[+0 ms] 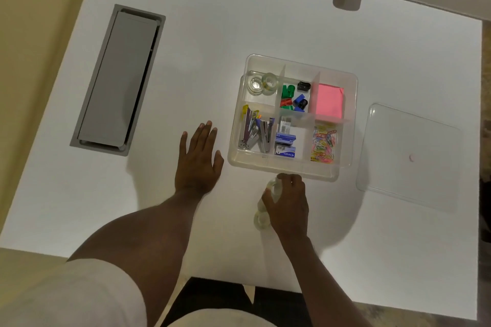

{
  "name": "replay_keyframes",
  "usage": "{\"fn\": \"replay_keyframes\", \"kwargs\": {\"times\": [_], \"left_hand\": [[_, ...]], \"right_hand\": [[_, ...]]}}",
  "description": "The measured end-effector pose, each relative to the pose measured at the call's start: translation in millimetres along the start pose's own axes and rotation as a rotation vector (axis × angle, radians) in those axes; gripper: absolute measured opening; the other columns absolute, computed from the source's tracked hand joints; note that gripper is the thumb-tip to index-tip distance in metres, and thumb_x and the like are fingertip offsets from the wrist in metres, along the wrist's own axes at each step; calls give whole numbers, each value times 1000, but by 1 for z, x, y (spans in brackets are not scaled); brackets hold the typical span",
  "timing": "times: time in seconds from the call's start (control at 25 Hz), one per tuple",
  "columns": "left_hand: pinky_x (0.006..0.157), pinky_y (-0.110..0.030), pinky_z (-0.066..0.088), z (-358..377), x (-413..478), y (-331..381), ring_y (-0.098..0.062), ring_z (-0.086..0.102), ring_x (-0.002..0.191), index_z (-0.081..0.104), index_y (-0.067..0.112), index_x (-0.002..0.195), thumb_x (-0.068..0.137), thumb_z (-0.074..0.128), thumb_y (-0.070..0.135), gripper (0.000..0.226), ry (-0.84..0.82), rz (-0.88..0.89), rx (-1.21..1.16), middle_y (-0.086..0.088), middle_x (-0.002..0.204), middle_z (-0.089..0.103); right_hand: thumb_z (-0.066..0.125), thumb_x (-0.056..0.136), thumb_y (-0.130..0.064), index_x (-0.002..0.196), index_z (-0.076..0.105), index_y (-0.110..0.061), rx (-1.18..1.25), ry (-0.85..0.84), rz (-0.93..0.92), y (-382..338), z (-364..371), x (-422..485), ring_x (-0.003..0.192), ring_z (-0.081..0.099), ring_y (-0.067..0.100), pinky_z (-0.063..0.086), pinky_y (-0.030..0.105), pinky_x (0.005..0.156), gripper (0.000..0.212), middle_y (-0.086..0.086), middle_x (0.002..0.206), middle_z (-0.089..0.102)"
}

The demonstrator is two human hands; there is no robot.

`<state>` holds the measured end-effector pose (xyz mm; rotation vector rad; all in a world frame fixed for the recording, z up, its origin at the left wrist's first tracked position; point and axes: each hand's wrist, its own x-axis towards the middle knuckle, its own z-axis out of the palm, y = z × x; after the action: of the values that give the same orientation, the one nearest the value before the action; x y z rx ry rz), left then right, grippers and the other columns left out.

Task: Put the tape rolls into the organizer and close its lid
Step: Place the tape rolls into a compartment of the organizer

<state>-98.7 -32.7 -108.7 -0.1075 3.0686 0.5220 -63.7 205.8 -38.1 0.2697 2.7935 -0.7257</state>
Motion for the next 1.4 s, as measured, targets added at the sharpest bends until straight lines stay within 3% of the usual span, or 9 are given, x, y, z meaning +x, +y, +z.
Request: {"fn": "replay_keyframes", "kwargs": {"times": [0.16,0.44,0.64,0.8,1.12,1.4], "left_hand": [[135,-56,14,1,18,-11,-18,18,167,24,22,168,109,28,45,64,15,-64,19,-1,178,22],[137,-53,10,10,5,-5,-15,14,167,21,26,169,110,24,49,64,-23,-46,22,3,179,17],[137,-52,9,10,5,-5,-15,13,167,21,27,169,110,22,51,64,-44,-59,25,4,179,17],[135,-55,15,11,4,-5,-15,14,167,21,26,169,110,26,47,63,-40,-57,14,3,179,18],[134,-57,19,8,3,-3,-16,16,167,23,25,169,110,21,48,63,-71,-61,4,3,179,18],[134,-57,21,7,4,-2,-16,18,167,24,25,168,110,25,47,63,-60,-60,-3,2,179,20]], "right_hand": [[78,83,-30,126,59,-12,120,111,-178,-39,-12,34,115,60,23,59,40,96,50,8,124,61],[71,86,-21,125,64,-12,294,278,-379,-103,-57,114,110,54,16,44,9,94,41,8,120,53],[69,88,-20,122,54,-12,188,114,-304,-144,-62,184,95,54,17,51,32,80,38,8,118,52],[73,86,-19,127,46,-8,-92,-59,-255,-158,-50,211,102,61,35,53,46,90,50,15,120,52],[74,87,-27,134,44,-7,-273,-131,-161,-165,-29,225,108,65,36,53,40,88,60,15,125,54],[68,92,-20,125,53,-7,-243,-100,-215,-158,-30,219,103,64,32,54,41,89,39,14,119,57]]}}
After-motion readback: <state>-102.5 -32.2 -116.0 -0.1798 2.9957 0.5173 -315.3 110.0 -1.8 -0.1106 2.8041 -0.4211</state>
